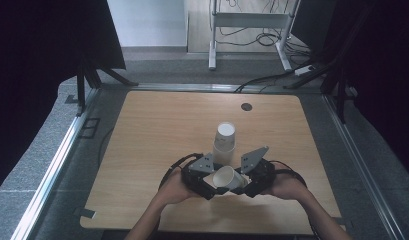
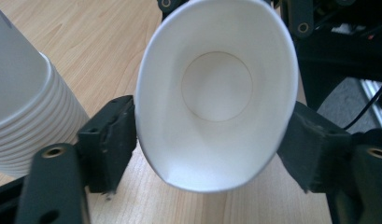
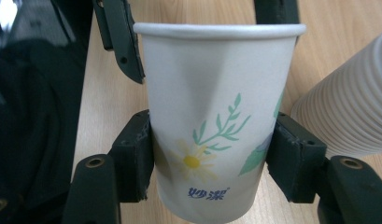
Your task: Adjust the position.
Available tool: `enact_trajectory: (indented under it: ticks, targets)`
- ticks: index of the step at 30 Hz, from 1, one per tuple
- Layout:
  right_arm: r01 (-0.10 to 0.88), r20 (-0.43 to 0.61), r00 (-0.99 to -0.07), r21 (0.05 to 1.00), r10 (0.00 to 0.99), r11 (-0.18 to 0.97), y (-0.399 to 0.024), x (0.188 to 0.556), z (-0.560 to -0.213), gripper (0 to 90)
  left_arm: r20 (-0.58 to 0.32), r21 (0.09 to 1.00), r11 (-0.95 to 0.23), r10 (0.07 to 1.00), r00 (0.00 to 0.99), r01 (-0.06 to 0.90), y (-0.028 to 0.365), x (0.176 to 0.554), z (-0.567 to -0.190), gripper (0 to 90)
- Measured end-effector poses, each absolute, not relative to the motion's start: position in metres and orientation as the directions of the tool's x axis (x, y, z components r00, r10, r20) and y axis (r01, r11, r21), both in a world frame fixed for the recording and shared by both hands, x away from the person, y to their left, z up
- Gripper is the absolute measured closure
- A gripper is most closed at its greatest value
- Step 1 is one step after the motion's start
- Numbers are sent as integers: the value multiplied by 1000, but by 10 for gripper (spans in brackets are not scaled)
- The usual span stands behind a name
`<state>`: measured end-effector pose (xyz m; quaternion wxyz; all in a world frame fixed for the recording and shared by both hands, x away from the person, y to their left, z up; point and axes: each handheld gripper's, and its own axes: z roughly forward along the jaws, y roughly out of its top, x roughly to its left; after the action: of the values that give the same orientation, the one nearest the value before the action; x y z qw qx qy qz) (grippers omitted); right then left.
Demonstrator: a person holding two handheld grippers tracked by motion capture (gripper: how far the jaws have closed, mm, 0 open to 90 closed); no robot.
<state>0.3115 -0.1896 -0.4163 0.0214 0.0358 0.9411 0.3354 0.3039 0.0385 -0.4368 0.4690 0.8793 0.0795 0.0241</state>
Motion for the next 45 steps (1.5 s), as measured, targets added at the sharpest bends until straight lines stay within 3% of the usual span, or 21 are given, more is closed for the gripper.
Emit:
enact_trajectory:
  ticks: [11,21,38,45]
  targets:
    - [111,27,-988,804,150,584,-210,306,-442,378,-69,856,-498,156,985,138,40,305,-434,214]
    - [109,37,-987,876,159,471,-209,300,-458,377,-67,860,-493,151,986,134,39,305,-433,223]
    - [136,72,-986,871,151,473,-202,303,-461,345,-27,848,-521,147,989,101,38,302,-431,312]
    - [165,76,-979,836,187,524,-203,305,-463,185,0,826,-555,171,985,96,42,303,-426,314]
